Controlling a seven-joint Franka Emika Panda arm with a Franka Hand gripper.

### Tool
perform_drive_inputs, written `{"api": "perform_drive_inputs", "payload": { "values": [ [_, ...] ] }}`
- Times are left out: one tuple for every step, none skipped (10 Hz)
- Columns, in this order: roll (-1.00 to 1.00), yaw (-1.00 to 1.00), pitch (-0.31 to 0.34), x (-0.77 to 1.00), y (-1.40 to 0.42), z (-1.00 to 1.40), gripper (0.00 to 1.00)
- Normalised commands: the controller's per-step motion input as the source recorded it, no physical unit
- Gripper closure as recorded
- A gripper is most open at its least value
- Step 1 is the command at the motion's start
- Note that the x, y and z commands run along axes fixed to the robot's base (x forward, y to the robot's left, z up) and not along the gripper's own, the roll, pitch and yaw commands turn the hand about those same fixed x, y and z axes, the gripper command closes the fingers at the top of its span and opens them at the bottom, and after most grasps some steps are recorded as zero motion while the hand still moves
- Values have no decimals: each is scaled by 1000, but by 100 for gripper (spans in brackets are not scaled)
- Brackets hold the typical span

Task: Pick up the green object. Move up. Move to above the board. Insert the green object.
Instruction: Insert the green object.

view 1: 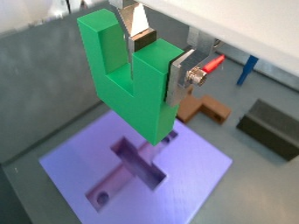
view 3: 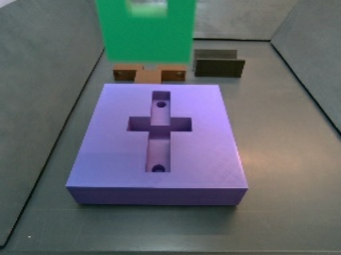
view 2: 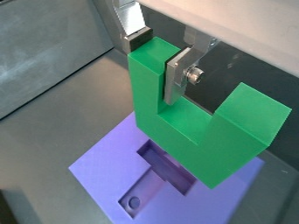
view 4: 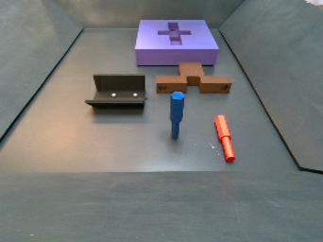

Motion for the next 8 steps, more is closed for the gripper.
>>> {"api": "perform_drive_inputs", "payload": {
  "values": [
    [-93, 14, -247, 169, 0, -711, 100],
    [-81, 0, -276, 163, 0, -683, 100],
    [-51, 0, -277, 157, 0, -680, 100],
    [54, 0, -231, 63, 0, -737, 100],
    [243, 0, -111, 0, -60, -631, 100],
    [210, 0, -19, 77, -26, -529, 100],
    [164, 0, 26, 151, -46, -434, 100],
    [124, 0, 37, 157, -9, -423, 100]
  ]
}}
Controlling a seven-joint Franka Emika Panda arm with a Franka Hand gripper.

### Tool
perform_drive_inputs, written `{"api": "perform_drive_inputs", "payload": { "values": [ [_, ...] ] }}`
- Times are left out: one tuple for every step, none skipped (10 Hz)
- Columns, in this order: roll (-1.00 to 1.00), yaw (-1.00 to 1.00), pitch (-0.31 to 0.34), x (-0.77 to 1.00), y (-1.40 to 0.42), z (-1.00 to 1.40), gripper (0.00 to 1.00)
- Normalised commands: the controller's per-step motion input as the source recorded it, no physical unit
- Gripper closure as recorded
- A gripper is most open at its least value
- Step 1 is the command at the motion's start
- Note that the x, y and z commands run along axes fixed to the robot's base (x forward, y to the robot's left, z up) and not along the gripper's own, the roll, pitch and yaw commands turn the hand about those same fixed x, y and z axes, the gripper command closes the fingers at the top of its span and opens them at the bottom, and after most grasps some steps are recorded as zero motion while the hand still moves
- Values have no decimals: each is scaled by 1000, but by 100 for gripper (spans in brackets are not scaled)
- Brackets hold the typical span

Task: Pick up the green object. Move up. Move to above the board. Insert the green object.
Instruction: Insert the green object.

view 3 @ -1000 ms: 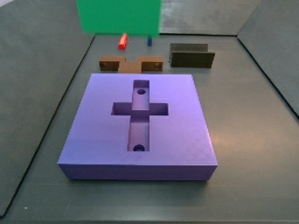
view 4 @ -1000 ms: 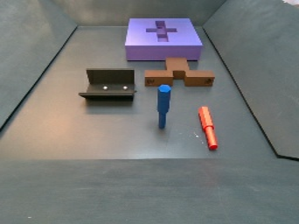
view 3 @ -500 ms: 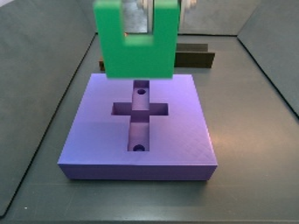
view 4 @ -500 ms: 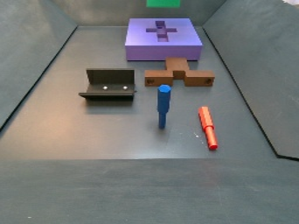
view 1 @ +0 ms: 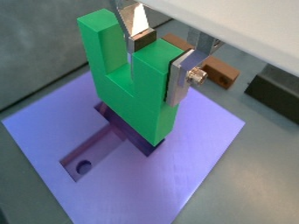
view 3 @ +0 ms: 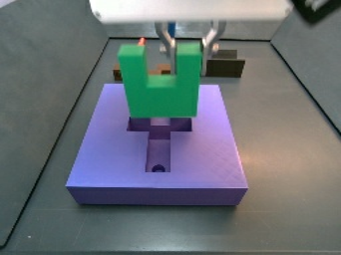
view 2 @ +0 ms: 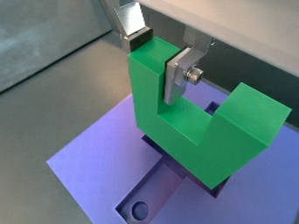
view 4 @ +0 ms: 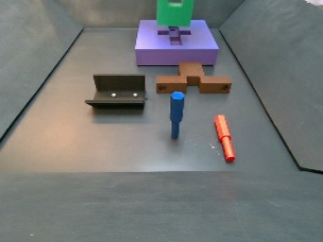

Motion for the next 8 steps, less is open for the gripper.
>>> {"api": "perform_drive_inputs", "payload": {
  "values": [
    [21, 0, 40, 163, 0, -391, 100],
    [-6, 0, 50, 129, 0, -309, 100],
    [-7, 14, 11, 63, -20, -274, 100],
    [0, 0, 20, 11, -29, -263, 100],
    [0, 0, 4, 0, -60, -231, 100],
    [17, 0, 0, -131, -149, -157, 100],
    [9, 0, 0, -166, -143, -166, 100],
    [0, 3, 0, 0, -191, -154, 100]
  ]
}}
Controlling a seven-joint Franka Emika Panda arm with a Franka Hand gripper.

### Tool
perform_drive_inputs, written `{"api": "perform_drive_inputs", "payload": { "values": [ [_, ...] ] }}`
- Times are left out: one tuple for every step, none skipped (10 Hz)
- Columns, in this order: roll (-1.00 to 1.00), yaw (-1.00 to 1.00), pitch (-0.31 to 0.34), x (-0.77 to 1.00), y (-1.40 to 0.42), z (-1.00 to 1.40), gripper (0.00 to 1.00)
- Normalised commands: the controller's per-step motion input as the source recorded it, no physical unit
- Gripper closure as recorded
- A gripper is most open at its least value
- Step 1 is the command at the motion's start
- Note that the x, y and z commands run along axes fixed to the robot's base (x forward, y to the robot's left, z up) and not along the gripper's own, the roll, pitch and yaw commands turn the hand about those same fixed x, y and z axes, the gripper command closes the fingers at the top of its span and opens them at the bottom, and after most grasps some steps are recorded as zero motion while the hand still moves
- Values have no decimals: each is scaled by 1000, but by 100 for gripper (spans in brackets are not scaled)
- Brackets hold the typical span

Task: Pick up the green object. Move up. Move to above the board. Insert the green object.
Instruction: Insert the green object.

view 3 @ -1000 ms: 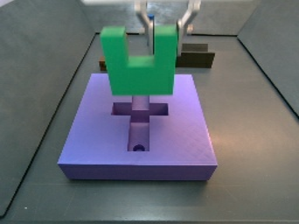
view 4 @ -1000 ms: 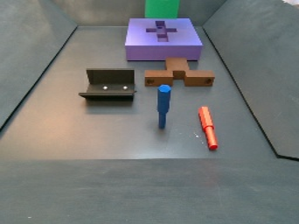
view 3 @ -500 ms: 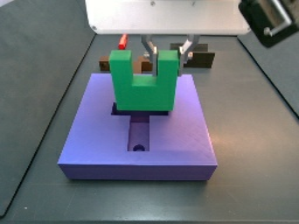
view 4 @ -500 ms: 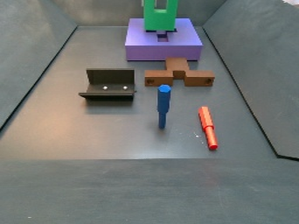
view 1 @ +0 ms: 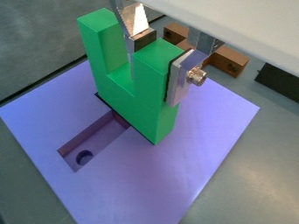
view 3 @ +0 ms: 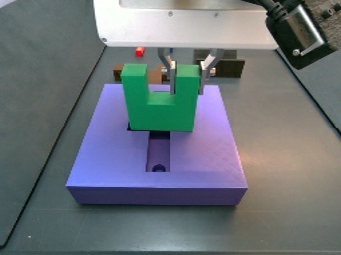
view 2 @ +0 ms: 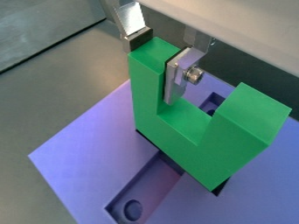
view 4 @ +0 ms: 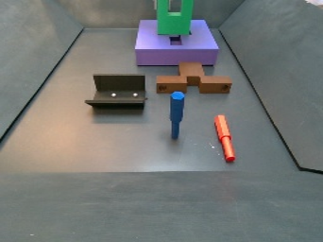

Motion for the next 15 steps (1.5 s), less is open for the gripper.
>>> {"api": "perform_drive_inputs", "payload": {
  "values": [
    [0, 0, 10, 6, -111, -203, 100],
    [0, 0, 43, 29, 0, -231, 100],
    [0, 0, 47, 0, 43, -280, 100],
    [0, 83, 0, -49, 89, -237, 100],
    [0, 180, 0, -86, 0, -209, 100],
    [0, 137, -1, -129, -109, -226, 100],
    [0, 149, 0, -134, -71, -191, 100],
    [0, 100, 0, -171, 0, -120, 100],
    [0, 0, 0, 0, 0, -211, 100],
    [17, 0, 59, 3, 0, -389, 100],
    [21, -9, 50, 0, 6, -669, 100],
    [49, 0, 51, 0, 29, -780, 100],
    [47, -31, 119, 0, 31, -711, 100],
    [84, -51, 121, 0, 40, -654, 100],
    [131, -49, 54, -40, 0, -437, 100]
  ]
}}
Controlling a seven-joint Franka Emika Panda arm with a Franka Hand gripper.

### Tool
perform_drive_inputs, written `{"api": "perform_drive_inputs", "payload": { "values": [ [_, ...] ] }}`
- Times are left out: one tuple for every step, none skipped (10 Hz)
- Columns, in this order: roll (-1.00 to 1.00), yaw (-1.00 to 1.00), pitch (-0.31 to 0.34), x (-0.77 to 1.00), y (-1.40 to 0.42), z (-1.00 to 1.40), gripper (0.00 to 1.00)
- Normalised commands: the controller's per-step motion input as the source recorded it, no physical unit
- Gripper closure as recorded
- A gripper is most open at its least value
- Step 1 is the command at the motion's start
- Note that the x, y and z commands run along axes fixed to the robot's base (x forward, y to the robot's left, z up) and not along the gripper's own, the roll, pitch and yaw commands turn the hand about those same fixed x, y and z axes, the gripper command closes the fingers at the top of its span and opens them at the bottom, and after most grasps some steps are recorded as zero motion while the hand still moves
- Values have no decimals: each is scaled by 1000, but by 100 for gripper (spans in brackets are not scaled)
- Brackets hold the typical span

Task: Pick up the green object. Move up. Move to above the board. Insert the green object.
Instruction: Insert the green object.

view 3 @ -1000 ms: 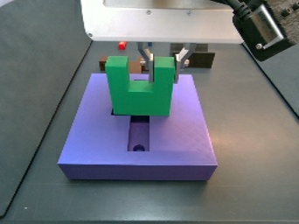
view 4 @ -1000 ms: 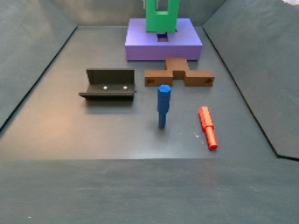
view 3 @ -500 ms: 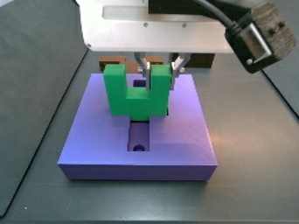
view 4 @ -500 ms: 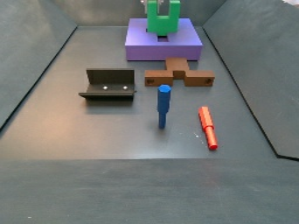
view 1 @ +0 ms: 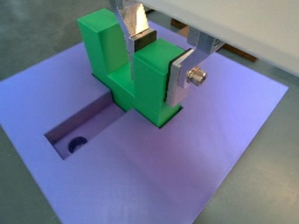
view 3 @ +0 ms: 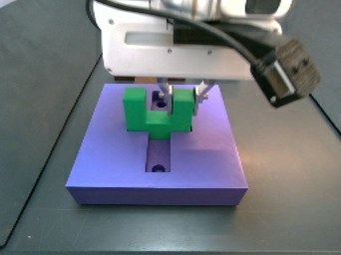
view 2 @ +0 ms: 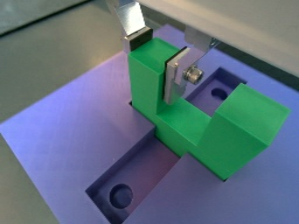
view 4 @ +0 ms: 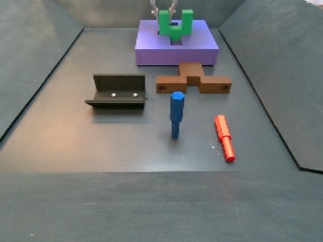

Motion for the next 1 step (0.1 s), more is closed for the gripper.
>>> {"api": "perform_drive_inputs", "payload": {
  "values": [
    [0, 0, 0, 0, 0, 0, 100]
  ]
}}
